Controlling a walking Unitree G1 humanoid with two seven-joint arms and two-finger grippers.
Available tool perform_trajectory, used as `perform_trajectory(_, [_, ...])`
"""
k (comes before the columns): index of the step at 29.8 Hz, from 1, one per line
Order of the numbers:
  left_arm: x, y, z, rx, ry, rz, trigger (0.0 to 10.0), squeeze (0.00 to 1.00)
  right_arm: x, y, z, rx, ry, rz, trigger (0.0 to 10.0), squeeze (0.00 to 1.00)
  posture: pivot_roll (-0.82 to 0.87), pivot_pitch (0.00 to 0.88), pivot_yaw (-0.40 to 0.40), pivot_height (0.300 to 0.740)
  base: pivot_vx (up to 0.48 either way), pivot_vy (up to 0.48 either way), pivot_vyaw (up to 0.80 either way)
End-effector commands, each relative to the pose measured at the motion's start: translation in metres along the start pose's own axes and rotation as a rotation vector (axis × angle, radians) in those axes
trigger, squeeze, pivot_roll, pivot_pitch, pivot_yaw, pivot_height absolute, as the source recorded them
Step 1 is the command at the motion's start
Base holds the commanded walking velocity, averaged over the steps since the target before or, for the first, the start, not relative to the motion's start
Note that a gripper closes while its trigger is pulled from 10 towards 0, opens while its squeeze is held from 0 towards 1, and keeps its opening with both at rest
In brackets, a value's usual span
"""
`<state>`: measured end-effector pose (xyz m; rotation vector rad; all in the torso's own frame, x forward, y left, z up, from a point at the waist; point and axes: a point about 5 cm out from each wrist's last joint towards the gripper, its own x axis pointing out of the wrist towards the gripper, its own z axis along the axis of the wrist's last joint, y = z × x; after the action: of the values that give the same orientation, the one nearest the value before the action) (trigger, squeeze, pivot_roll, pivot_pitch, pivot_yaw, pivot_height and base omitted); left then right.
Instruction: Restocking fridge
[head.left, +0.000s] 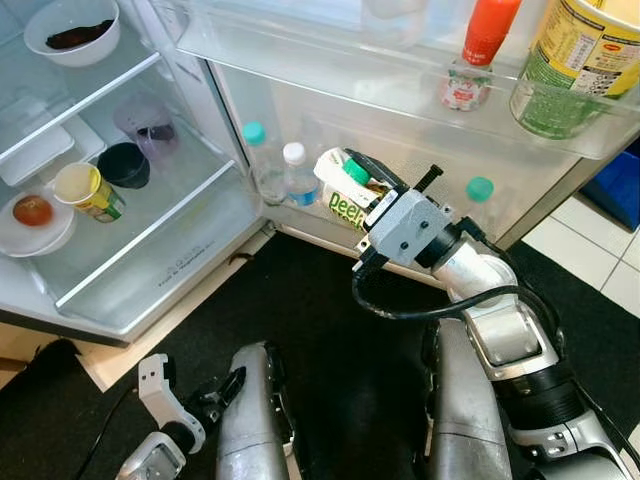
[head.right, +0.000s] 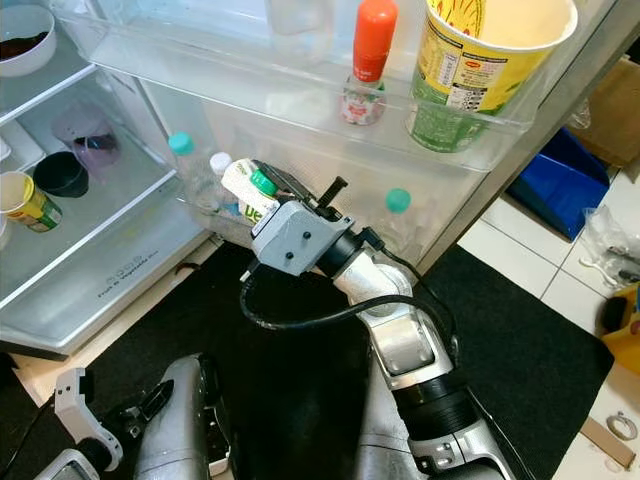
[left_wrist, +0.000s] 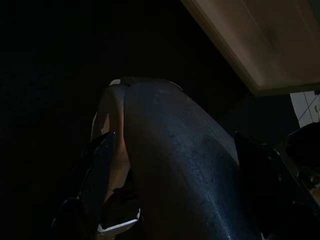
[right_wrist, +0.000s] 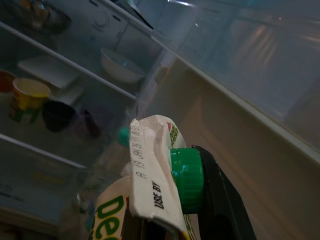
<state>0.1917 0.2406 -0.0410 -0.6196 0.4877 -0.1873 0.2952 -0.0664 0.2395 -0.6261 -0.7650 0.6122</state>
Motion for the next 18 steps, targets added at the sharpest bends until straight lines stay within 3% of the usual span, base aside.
perform_trajectory(1, [-0.018,0.006,-0.036,-0.058,0.136,0.047,10.0,0.00,-0.004,0.004,-0.001,-0.036,-0.003,-0.012,10.0,0.00,0.04,0.422,0.048,0.537,0.000,0.000,0.00])
perform_trajectory(11, [-0.031,0.013,-0.028,-0.019,0.134,0.031,10.0,0.00,-0.017,-0.001,-0.020,-0.103,0.080,-0.099,10.0,0.00,0.08,0.478,0.072,0.537,0.000,0.000,0.00])
perform_trajectory(15, [-0.026,0.012,-0.007,0.011,0.078,0.006,10.0,0.00,-0.019,-0.011,-0.027,-0.142,0.096,-0.132,10.0,0.00,0.11,0.498,0.086,0.537,0.000,0.000,0.00])
perform_trajectory(18, [-0.015,0.004,0.019,0.051,0.011,-0.050,10.0,0.00,-0.019,-0.023,-0.033,-0.193,0.111,-0.166,10.0,0.00,0.12,0.508,0.094,0.537,0.000,0.000,0.00])
